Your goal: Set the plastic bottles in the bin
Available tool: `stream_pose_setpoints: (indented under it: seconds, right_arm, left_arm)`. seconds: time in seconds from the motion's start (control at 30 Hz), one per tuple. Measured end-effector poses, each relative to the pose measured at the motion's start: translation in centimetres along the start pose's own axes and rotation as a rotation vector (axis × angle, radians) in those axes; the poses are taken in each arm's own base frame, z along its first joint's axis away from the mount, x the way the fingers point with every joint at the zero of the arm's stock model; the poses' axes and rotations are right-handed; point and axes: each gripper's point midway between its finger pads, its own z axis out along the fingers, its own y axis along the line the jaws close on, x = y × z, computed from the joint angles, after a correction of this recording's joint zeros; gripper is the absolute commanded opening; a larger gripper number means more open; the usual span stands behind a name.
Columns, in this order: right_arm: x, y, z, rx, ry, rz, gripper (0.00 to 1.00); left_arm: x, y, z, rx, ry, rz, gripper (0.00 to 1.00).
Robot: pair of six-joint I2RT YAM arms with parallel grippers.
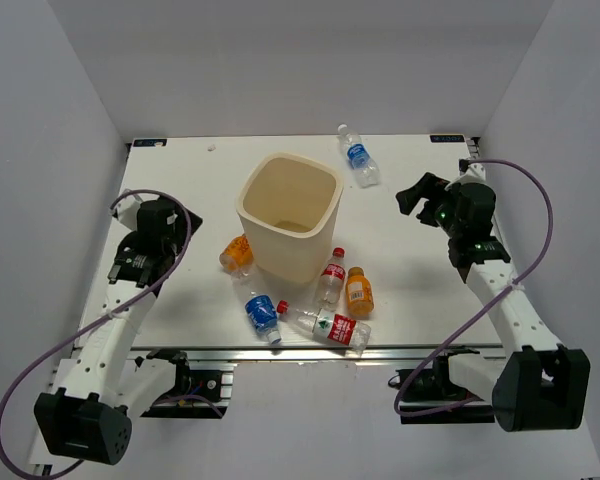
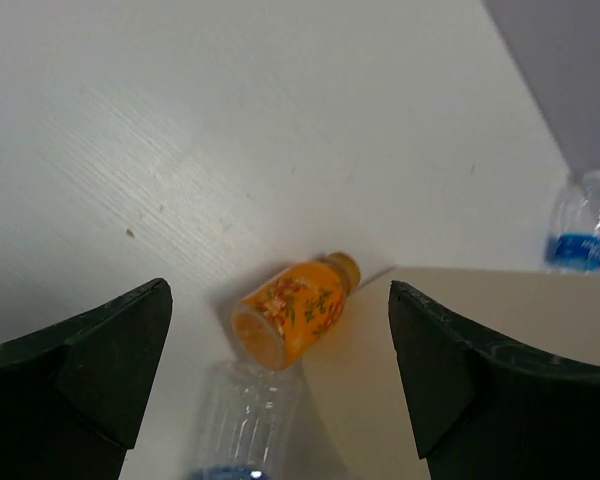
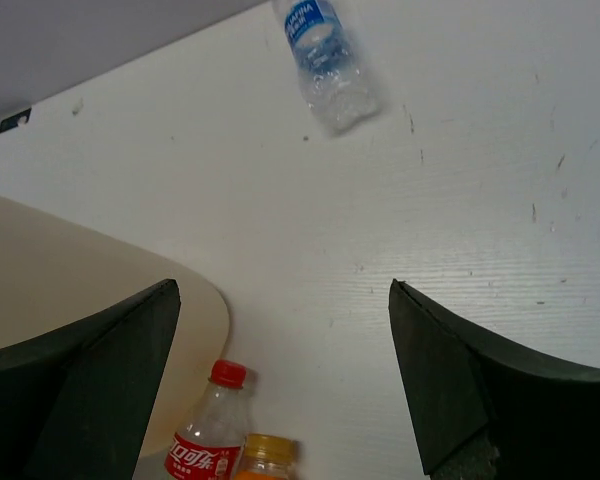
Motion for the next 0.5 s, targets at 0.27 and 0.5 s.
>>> stream_pose_setpoints:
  seconds: [0.27,0.5]
  right_arm:
    - [1.3,-0.3,0.7,-0.002,0.066,-0.007,0.89]
    - [1.7,-0.2,1.6,-0.018,0.111,-0.029,0.89]
  left_arm:
    - [11.0,4.1,2.4,-0.014,0.339,0.12,0.98]
    - [15.9,3.4,1.4,0.079,0.449,0.164,0.98]
